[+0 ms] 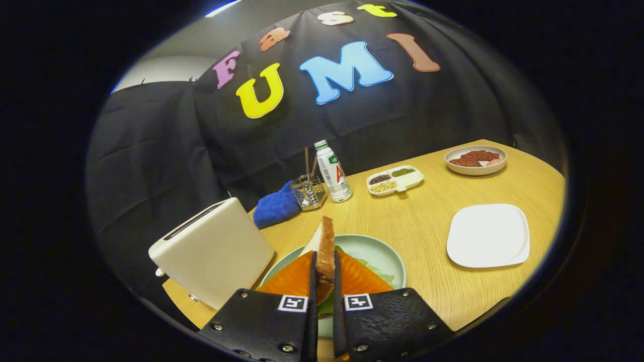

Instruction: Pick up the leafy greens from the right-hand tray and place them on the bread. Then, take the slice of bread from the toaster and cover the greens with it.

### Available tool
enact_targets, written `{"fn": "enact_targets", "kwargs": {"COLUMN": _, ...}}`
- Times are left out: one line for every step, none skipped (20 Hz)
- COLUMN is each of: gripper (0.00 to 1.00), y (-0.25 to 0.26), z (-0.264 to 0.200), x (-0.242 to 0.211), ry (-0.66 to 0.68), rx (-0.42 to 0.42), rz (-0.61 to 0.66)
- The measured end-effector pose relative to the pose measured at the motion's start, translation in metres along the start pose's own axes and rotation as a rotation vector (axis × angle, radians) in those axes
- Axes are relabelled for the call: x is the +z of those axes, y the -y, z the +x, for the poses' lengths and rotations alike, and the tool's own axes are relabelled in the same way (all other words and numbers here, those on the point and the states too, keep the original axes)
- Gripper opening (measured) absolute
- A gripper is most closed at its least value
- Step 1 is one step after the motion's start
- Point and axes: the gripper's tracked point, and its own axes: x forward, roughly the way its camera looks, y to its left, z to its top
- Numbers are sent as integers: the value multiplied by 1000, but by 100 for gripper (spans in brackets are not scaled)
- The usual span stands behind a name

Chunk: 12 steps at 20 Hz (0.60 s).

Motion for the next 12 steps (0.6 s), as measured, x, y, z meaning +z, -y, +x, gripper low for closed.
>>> {"fn": "enact_targets", "kwargs": {"gripper": 15, "y": 3, "z": 2, "x": -2, "ry": 0, "rx": -7, "rz": -9}}
{"fn": "enact_targets", "kwargs": {"gripper": 17, "y": 6, "z": 2, "x": -2, "ry": -6, "rx": -12, "rz": -14}}
{"fn": "enact_targets", "kwargs": {"gripper": 17, "y": 11, "z": 4, "x": -2, "ry": -8, "rx": -28, "rz": -20}}
{"fn": "enact_targets", "kwargs": {"gripper": 24, "y": 16, "z": 5, "x": -3, "ry": -13, "rx": -33, "rz": -29}}
{"fn": "enact_targets", "kwargs": {"gripper": 24, "y": 18, "z": 7, "x": -6, "ry": -19, "rx": -35, "rz": -29}}
{"fn": "enact_targets", "kwargs": {"gripper": 24, "y": 22, "z": 8, "x": -8, "ry": -28, "rx": -40, "rz": -24}}
{"fn": "enact_targets", "kwargs": {"gripper": 24, "y": 27, "z": 10, "x": -8, "ry": -30, "rx": -58, "rz": -35}}
{"fn": "enact_targets", "kwargs": {"gripper": 30, "y": 30, "z": 11, "x": -9, "ry": -34, "rx": -57, "rz": -48}}
{"fn": "enact_targets", "kwargs": {"gripper": 30, "y": 31, "z": 12, "x": -10, "ry": -35, "rx": -55, "rz": -57}}
{"fn": "enact_targets", "kwargs": {"gripper": 30, "y": 31, "z": 12, "x": -10, "ry": -33, "rx": -52, "rz": -63}}
{"fn": "enact_targets", "kwargs": {"gripper": 30, "y": 33, "z": 11, "x": -8, "ry": -31, "rx": -58, "rz": -79}}
{"fn": "enact_targets", "kwargs": {"gripper": 34, "y": 35, "z": 12, "x": -7, "ry": -25, "rx": -64, "rz": -104}}
